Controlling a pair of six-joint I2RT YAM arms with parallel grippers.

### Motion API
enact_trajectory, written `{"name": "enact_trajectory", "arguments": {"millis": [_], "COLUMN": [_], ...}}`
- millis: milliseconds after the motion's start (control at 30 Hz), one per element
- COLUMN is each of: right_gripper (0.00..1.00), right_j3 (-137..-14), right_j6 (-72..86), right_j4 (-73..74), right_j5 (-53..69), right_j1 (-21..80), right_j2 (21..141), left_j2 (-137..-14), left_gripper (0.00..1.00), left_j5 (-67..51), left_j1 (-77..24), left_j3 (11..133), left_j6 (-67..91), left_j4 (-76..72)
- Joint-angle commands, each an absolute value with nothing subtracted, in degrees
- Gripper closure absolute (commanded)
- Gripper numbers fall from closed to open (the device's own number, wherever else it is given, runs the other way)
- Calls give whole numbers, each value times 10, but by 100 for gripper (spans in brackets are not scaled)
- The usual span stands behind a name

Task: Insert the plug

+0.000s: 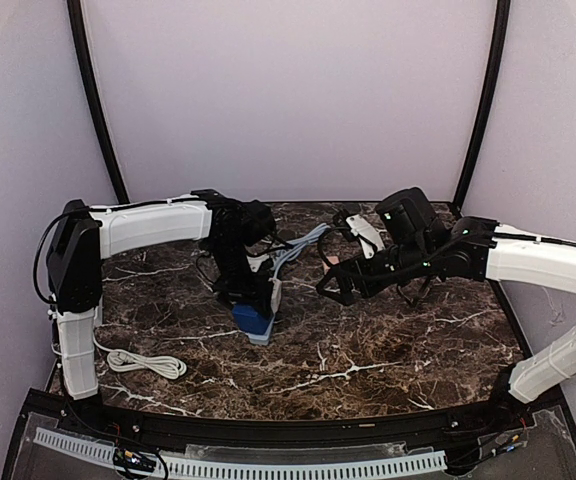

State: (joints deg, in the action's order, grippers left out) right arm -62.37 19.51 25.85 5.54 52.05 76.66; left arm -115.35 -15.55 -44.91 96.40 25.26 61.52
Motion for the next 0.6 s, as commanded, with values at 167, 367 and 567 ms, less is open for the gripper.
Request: {"name": "enact_trajectory", "arguments": {"millis": [167, 367, 567], "right_gripper": [1, 1, 1], "right_j3": [-635, -634, -631], "right_j6": [188, 188, 187], "right_j4": [258, 258, 258], "right_j5": [59, 57, 53], "right_j1": [517, 516, 516], "right_j2": [772, 772, 771], "left_j2": [-1158, -1167, -1167], "left_gripper": [99, 99, 99], "left_j5": [-161, -164, -149], "left_j1": [-450, -450, -450], "left_j3": [975, 979, 985], "left_j6": [259, 256, 245], "left_j4": [604, 607, 627]}}
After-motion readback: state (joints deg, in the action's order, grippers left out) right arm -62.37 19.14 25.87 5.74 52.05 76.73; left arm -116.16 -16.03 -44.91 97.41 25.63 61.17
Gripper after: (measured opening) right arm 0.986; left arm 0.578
